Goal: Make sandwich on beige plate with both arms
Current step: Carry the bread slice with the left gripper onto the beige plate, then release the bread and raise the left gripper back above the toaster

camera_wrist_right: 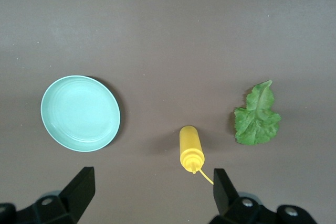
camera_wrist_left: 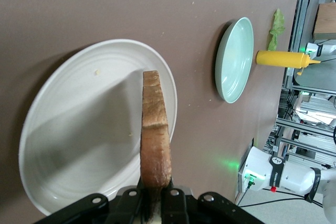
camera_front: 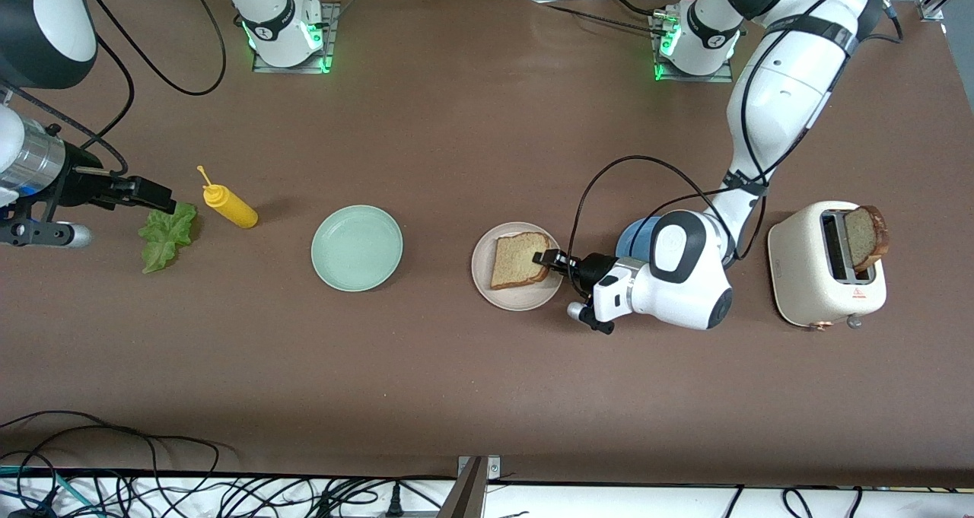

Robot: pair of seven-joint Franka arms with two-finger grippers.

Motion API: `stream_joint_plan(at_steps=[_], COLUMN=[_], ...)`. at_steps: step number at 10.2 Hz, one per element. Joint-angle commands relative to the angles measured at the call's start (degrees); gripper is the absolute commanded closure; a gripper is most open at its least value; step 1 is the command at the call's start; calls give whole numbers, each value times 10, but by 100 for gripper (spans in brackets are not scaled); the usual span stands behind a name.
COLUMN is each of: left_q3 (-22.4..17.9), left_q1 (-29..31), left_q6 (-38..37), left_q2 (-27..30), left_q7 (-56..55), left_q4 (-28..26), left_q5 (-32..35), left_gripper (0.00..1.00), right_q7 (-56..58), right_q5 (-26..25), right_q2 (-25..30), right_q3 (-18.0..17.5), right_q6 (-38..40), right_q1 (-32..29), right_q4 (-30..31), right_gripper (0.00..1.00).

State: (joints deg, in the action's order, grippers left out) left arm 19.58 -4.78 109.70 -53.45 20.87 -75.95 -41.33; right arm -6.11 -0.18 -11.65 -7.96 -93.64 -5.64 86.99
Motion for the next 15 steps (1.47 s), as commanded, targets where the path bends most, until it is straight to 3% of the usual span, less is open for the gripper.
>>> stream_joint_plan(at_steps=[1, 2, 6, 9, 11, 13, 15], left_q3=[0, 0, -11, -16, -18, -18, -20], left_q1=[-3, -1, 8, 9, 14, 35, 57], left_q6=[-3, -3, -9, -40, -62, -91, -99], left_q2=[-21, -19, 8, 61, 97, 134, 179], left_q7=[59, 58, 30, -58, -70, -76, -78], left_q4=[14, 14, 18, 20, 17, 15, 14], left_q5=[-24, -23, -9, 112, 190, 308, 371], left_gripper=[98, 1, 0, 0, 0, 0, 0], right_q7=[-1, -1, -1, -1, -1, -1, -1], right_q5=[11, 11, 12, 12, 12, 11, 11], right_q2=[-3, -2, -2, -2, -3, -2, -2], right_q3=[1, 1, 1, 1, 1, 1, 1], right_q6=[8, 8, 9, 9, 9, 9, 9], right_q1=[-1, -1, 0, 0, -1, -1, 0], right_q4=[-9, -9, -9, -9, -9, -9, -9], right_gripper=[0, 0, 0, 0, 0, 0, 0])
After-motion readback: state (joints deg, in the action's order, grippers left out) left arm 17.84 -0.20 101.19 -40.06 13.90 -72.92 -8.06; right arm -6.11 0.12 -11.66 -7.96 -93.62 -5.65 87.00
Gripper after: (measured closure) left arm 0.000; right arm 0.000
